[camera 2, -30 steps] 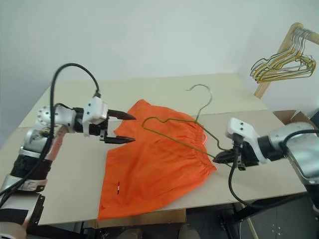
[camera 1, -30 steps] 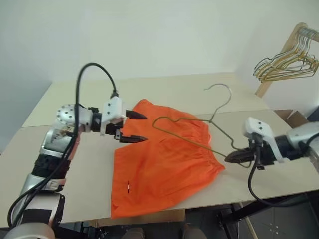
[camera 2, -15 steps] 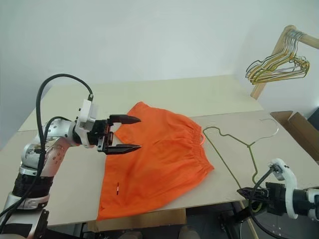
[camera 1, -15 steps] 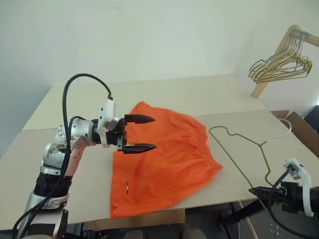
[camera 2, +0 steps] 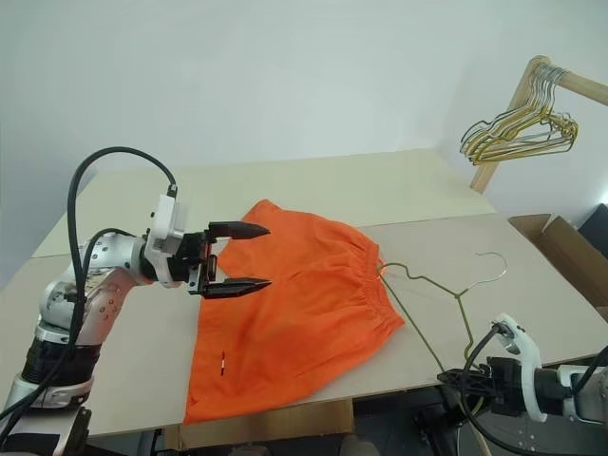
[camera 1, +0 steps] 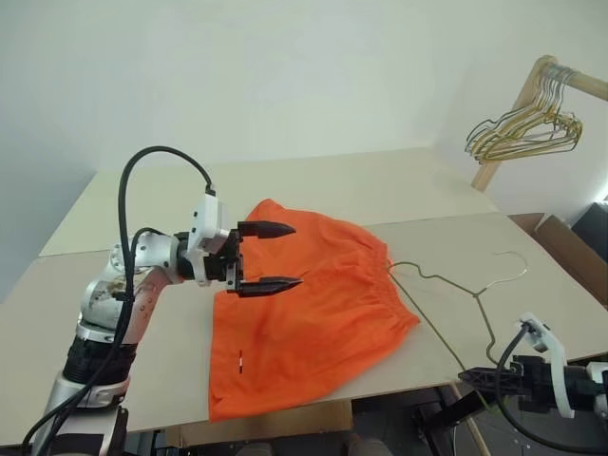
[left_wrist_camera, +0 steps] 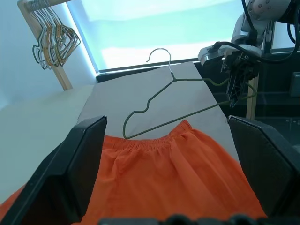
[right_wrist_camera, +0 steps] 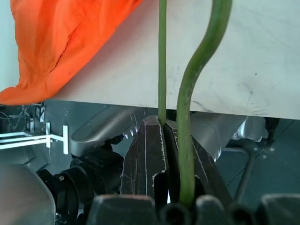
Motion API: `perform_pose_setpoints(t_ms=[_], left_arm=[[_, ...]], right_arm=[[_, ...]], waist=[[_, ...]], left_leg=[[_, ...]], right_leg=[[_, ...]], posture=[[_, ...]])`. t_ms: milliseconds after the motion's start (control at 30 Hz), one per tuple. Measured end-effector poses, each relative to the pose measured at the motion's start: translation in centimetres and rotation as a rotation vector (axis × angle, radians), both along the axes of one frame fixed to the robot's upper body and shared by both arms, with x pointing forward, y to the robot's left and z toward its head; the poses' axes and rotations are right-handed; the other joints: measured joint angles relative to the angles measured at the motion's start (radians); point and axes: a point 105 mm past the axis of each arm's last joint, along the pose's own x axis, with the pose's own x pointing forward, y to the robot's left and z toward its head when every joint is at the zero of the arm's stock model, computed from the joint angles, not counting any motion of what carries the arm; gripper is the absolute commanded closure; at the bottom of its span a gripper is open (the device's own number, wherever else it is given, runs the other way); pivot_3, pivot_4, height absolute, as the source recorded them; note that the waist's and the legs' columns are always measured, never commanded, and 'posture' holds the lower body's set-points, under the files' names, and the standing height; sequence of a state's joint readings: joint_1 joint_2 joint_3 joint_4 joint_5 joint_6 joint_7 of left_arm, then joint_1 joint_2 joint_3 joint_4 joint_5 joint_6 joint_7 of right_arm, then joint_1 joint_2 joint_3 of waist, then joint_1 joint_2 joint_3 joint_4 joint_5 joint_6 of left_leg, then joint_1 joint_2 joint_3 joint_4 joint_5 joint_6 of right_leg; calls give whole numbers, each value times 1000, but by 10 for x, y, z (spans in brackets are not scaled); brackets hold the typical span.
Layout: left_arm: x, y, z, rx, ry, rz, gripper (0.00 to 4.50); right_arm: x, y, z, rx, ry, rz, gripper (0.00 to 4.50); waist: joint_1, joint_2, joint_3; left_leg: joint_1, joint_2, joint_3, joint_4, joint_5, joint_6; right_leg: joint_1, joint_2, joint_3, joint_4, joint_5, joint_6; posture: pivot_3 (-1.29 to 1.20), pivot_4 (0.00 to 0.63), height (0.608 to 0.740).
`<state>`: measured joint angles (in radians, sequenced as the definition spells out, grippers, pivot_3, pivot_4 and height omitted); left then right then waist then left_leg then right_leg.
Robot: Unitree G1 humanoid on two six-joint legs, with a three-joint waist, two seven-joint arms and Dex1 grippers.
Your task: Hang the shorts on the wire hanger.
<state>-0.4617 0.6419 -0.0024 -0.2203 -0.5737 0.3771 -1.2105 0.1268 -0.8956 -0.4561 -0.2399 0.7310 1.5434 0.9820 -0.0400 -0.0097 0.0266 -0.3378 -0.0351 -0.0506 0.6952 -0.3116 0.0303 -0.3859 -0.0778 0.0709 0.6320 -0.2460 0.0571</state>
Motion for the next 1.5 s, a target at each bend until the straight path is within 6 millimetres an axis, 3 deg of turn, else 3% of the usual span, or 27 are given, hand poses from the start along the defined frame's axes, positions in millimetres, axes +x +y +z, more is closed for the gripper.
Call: perform_pose_setpoints(t_ms=[533, 767, 967, 1333, 1500], left_arm=[[-1, 3, -1, 21, -5, 7, 29], [-1, 3, -1, 28, -5, 5, 29], [-2, 4, -3, 46, -7, 4, 29], [-2, 8, 0, 71, -29, 26, 29], [-3, 8, 1, 77, -36, 25, 29]], right_arm=[[22, -3, -6, 23, 4, -26, 4500], [18, 7, 3, 81, 8, 46, 4500], [29, 19, 6, 100, -15, 115, 4500], [52, 14, -16, 74, 25, 46, 4500], [54, 17, -16, 90, 21, 72, 4500]], waist=[[13, 0, 0], [20, 0, 1], [22, -1, 1], [35, -1, 1], [44, -1, 1]], left_leg=[[0, 0, 0, -1, 0, 0], [0, 0, 0, -1, 0, 0], [0, 0, 0, -1, 0, 0], [0, 0, 0, -1, 0, 0], [-1, 0, 0, -1, 0, 0]], right_leg=[[-1, 0, 0, -1, 0, 0], [0, 0, 0, -1, 0, 0], [0, 0, 0, -1, 0, 0], [-1, -1, 0, -2, 1, 0], [-2, 0, 0, -2, 1, 0]], posture=[[-33, 24, 740], [-29, 18, 740], [-11, 14, 740], [41, 0, 740], [47, 0, 740]])
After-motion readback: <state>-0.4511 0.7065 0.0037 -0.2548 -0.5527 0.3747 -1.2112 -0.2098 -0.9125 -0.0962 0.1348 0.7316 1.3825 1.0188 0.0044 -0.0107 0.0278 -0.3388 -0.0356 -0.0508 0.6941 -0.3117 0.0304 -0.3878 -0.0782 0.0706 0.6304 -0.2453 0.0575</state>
